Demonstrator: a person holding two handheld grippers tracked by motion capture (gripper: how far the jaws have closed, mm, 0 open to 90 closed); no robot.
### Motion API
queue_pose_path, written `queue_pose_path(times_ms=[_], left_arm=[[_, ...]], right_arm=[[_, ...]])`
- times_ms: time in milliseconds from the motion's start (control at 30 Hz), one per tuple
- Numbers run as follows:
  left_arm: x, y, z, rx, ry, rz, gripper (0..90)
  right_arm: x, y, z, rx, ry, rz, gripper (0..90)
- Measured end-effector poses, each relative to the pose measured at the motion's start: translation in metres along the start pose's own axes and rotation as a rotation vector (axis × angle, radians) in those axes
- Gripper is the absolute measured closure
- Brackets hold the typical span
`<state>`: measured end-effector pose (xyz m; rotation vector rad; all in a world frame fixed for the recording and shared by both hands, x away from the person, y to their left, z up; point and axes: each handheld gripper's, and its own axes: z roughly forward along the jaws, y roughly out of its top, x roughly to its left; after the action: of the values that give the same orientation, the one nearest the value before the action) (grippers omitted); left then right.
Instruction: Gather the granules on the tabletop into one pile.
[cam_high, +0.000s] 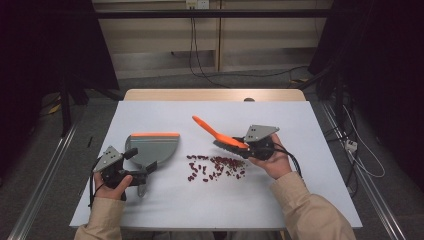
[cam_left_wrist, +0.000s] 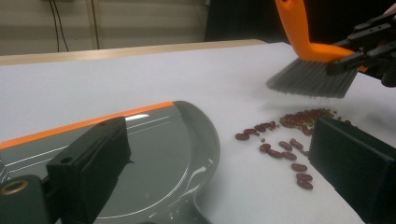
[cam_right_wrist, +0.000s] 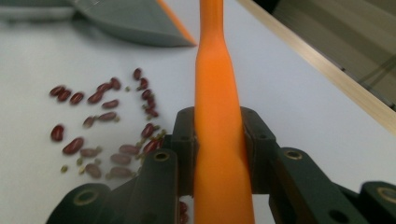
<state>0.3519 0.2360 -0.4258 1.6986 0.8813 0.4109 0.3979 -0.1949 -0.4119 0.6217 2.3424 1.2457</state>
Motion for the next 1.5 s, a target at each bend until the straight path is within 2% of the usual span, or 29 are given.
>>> queue_pose_path(times_ms=[133,233,400,633,700,767,833,867,1067,1267,1500], left_arm=[[-0.001,0.000,0.000,-0.001,0.004,0.003,5.3],[-0.001,0.000,0.001,0.001,0.005,0.004,5.3],[-0.002,-0.001,0.004,0.012,-0.001,0.013,5.3],[-0.001,0.000,0.001,0.001,0.006,0.004,5.3],[-0.001,0.000,0.001,0.002,0.005,0.004,5.3],[-0.001,0.000,0.002,0.002,0.006,0.004,5.3],[0.000,0.000,0.002,0.001,0.006,0.003,5.3],[-0.001,0.000,0.002,-0.002,0.006,0.000,5.3],[-0.001,0.001,0.004,-0.004,-0.001,0.005,5.3],[-0.002,0.002,0.004,-0.003,0.000,0.008,5.3],[-0.002,0.002,0.003,-0.002,0.005,0.013,5.3]], right_arm=[[-0.003,0.003,-0.006,-0.032,-0.074,0.166,71.3],[0.000,0.007,-0.008,-0.045,-0.110,0.244,71.3],[0.008,0.012,-0.010,-0.056,-0.111,0.266,71.3],[0.019,0.019,-0.002,-0.082,-0.131,0.356,71.3],[0.024,0.023,0.004,-0.098,-0.125,0.396,71.3],[0.031,0.026,0.010,-0.118,-0.119,0.459,71.3],[0.038,0.028,0.016,-0.131,-0.124,0.483,71.3],[0.046,0.030,0.022,-0.131,-0.118,0.511,71.3],[0.056,0.032,0.031,-0.131,-0.101,0.569,71.3],[0.063,0.030,0.036,-0.123,-0.097,0.595,71.4],[0.070,0.030,0.042,-0.117,-0.070,0.614,71.4]])
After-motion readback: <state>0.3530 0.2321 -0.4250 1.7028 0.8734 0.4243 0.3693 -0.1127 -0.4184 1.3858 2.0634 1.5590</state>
